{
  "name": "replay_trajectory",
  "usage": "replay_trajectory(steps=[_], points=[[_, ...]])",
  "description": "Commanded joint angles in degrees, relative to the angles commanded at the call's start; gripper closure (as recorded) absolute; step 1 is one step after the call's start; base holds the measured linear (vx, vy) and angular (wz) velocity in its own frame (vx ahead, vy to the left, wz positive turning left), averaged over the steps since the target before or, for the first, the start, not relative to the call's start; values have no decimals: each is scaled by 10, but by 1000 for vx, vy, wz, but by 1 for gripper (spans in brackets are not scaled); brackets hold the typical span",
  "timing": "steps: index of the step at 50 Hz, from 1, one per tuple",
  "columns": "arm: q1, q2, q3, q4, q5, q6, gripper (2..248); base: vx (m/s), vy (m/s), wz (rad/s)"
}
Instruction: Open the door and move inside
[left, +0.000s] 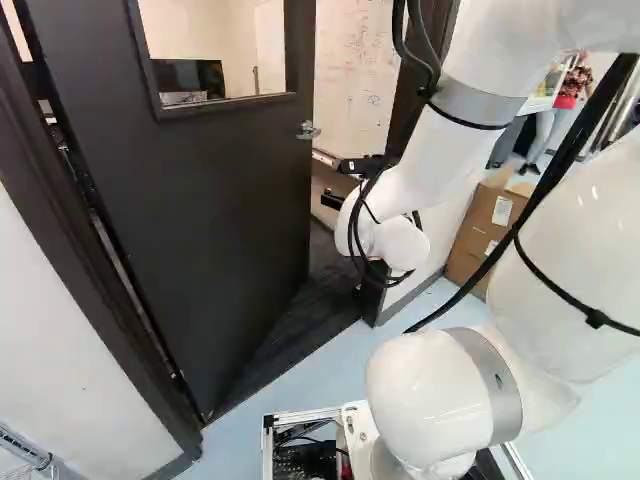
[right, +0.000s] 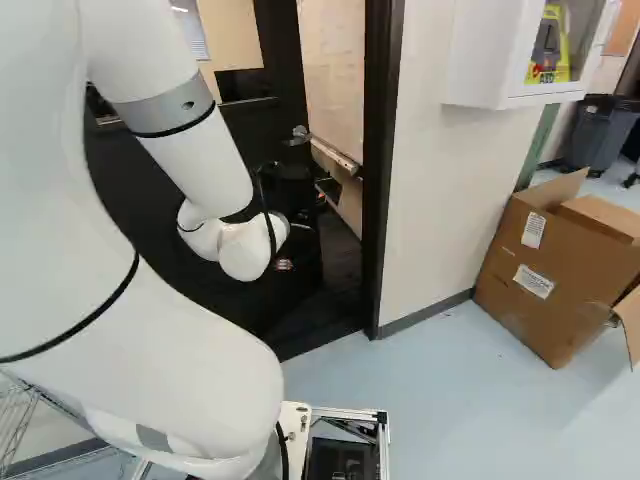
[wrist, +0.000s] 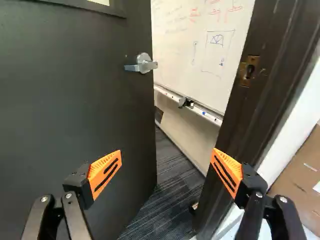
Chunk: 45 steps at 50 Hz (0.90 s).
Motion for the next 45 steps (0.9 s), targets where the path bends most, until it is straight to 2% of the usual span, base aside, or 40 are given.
replay_trajectory(steps=[11,45], points=[[0,0,0,0,0,0,3,125,78,234],[0,0,0,0,0,0,3,101,40,191]])
